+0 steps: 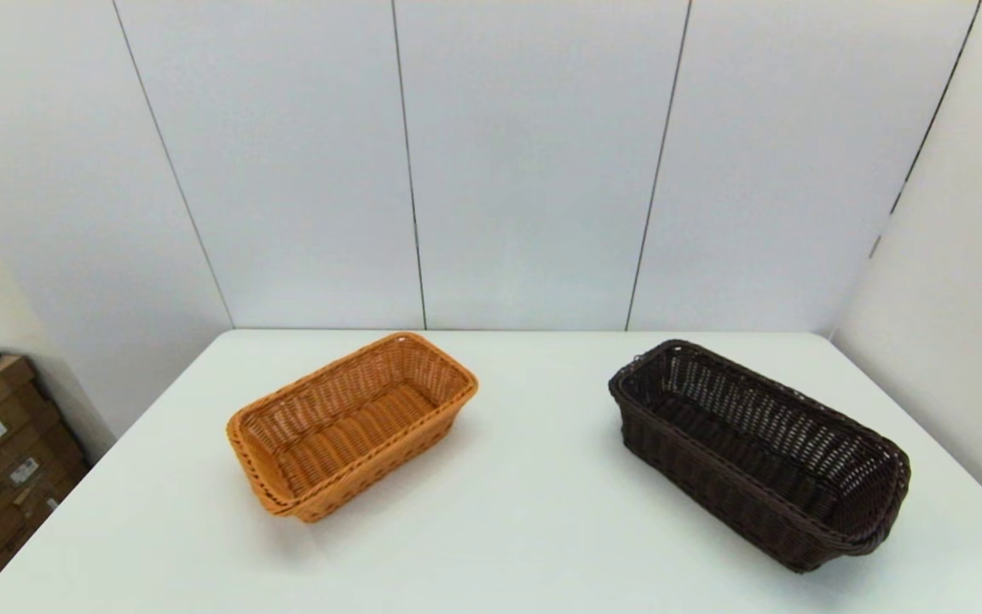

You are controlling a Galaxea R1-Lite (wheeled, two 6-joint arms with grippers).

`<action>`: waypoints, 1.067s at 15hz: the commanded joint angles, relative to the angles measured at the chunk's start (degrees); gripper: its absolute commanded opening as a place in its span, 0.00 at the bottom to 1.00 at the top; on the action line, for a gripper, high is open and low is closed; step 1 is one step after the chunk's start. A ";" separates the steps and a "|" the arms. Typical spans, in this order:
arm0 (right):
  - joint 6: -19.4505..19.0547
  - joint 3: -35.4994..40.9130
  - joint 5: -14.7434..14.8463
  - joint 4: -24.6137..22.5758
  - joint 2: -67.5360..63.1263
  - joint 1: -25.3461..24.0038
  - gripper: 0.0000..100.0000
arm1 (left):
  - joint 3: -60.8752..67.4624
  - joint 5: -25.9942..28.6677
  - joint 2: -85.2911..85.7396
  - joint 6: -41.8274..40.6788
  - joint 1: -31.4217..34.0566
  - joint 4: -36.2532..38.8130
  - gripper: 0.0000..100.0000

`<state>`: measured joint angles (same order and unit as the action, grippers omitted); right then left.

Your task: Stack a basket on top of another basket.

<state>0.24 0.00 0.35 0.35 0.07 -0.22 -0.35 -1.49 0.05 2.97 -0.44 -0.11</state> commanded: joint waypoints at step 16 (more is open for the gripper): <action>0.02 0.00 0.00 0.00 0.01 -0.04 1.00 | -52.03 5.18 -68.69 17.42 0.26 -47.35 1.00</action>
<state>0.27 0.00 0.33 0.33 0.07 -0.22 -44.12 3.63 -46.69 13.20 -0.22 -46.23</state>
